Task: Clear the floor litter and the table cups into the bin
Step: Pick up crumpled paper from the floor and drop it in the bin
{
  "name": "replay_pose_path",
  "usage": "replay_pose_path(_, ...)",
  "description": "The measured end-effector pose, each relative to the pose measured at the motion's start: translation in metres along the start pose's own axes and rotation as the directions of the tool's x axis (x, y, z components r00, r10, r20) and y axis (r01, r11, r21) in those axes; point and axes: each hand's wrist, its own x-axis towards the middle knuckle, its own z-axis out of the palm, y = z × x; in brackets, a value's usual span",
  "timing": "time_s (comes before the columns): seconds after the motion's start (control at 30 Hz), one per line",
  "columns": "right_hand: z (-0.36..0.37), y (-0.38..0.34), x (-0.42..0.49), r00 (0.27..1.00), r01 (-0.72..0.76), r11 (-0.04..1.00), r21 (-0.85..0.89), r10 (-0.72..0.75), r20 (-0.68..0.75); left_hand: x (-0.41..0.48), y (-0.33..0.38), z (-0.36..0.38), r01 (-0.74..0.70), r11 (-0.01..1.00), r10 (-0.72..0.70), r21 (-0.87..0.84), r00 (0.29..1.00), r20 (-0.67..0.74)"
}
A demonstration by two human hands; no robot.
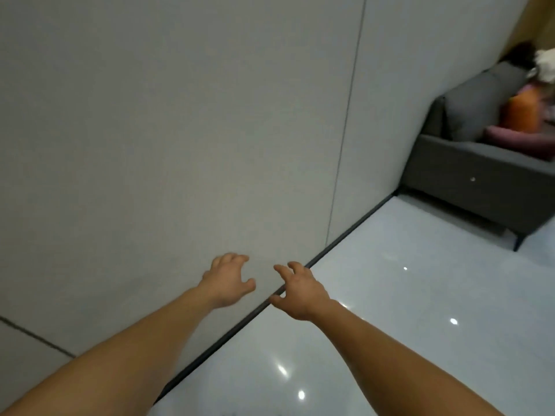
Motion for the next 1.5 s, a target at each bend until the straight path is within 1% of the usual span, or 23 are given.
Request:
replay_pose_path(0.1,-0.043,0.102,-0.021,0.986,-0.159,0.987,-0.002,0.158,-0.059,0.039,0.099,0.011,-0.149,0.988,0.149,0.044,0.989,0.020)
replay_pose_path(0.23,-0.086,0.210,-0.048,0.932,-0.358,0.934,0.005,0.357,-0.058,0.075,0.201,0.031,-0.287,0.955,0.280,0.079,0.956,0.086)
replay_pose_path(0.37,-0.110,0.280,-0.055,0.887,-0.456,0.889,0.035,0.457,-0.061,0.118,0.275,0.046,-0.380,0.920,0.368,0.096,0.922,0.121)
replay_pose_path(0.43,-0.116,0.311,-0.053,0.865,-0.497,0.867,0.045,0.499,-0.051,0.142,0.307,0.055,-0.438,0.892,0.419,0.109,0.893,0.166)
replay_pose_path(0.53,-0.134,0.360,-0.037,0.830,-0.550,0.833,0.067,0.553,-0.067,0.193,0.357,0.065,-0.478,0.869,0.448,0.125,0.869,0.211)
replay_pose_path(0.63,-0.162,0.410,-0.023,0.763,-0.631,0.768,0.107,0.640,-0.090,0.248,0.418,0.071,-0.550,0.828,0.514,0.115,0.824,0.237)
replay_pose_path(0.77,-0.199,0.477,-0.018,0.641,-0.742,0.651,0.161,0.759,-0.114,0.303,0.505,0.078,-0.669,0.740,0.626,0.070,0.723,0.291)
replay_pose_path(0.83,-0.214,0.507,-0.018,0.585,-0.772,0.599,0.214,0.800,-0.132,0.329,0.547,0.082,-0.721,0.688,0.670,0.085,0.675,0.309)
replay_pose_path(0.97,-0.230,0.568,-0.033,0.493,-0.818,0.497,0.290,0.865,-0.092,0.359,0.629,0.102,-0.775,0.626,0.697,0.091,0.608,0.380)
replay_pose_path(1.07,-0.245,0.629,-0.049,0.406,-0.848,0.409,0.336,0.910,-0.082,0.376,0.703,0.125,-0.823,0.559,0.732,0.098,0.545,0.408)
replay_pose_path(1.1,-0.251,0.651,-0.055,0.388,-0.854,0.390,0.345,0.918,-0.081,0.380,0.730,0.132,-0.838,0.537,0.747,0.098,0.526,0.406)
replay_pose_path(1.23,-0.295,0.743,-0.077,0.349,-0.857,0.370,0.358,0.929,-0.125,0.389,0.834,0.151,-0.857,0.509,0.779,0.075,0.497,0.382)
replay_pose_path(1.3,-0.323,0.783,-0.086,0.346,-0.851,0.377,0.365,0.926,-0.149,0.395,0.885,0.155,-0.866,0.494,0.785,0.078,0.483,0.387)
replay_pose_path(1.4,-0.363,0.840,-0.101,0.341,-0.843,0.392,0.369,0.919,-0.198,0.405,0.960,0.163,-0.879,0.471,0.814,0.068,0.463,0.351)
replay_pose_path(1.5,-0.392,0.888,-0.114,0.318,-0.855,0.365,0.369,0.930,-0.184,0.411,1.021,0.177,-0.899,0.436,0.832,0.045,0.422,0.360)
